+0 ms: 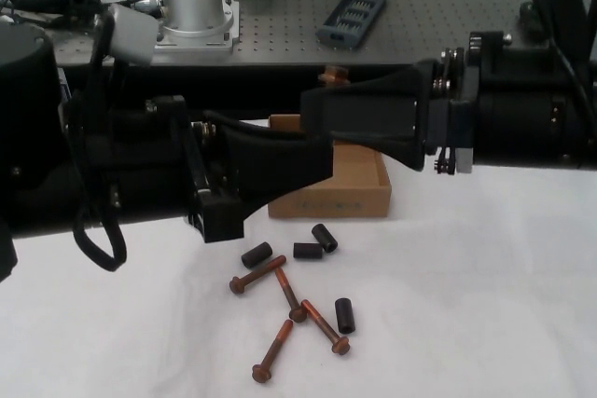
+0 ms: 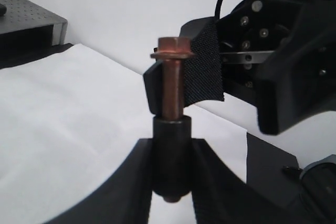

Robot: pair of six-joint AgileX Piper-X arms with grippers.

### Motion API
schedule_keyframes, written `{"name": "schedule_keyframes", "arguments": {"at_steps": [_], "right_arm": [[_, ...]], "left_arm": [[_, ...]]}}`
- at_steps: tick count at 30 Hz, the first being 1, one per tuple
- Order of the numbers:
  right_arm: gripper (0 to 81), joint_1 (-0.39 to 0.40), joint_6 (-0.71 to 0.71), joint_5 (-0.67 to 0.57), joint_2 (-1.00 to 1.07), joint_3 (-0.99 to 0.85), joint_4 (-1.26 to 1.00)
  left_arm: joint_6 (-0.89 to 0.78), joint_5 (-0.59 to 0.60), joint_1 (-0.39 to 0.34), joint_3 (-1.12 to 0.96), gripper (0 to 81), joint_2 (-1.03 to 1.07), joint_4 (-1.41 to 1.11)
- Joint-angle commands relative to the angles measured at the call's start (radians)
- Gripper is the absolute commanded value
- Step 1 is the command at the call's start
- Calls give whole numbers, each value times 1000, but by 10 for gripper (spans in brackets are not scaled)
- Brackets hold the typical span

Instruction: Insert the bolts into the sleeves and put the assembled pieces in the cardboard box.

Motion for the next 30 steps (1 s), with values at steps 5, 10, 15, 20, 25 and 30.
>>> {"name": "schedule_keyframes", "arguments": {"at_steps": [5,10,15,20,25,30], "right_arm": [[400,12,-30,-26,-1,-3,98],[400,53,-95,71,-1,-18,111],[400,64,-133,148,-1,-18,192],[400,64,-133,178,-1,-18,195],[400,64,-152,197,-1,-18,195],[400,64,-155,197,1,-18,195]], "left_arm": [[15,-59,6,-19,6,-12,-138],[15,-74,6,-19,6,-12,-141],[-13,-74,6,-19,6,-12,-154],[-39,-68,6,-19,6,-12,-171],[-63,-18,6,-19,6,-12,-171],[-66,-19,6,-19,6,-12,-171]]}}
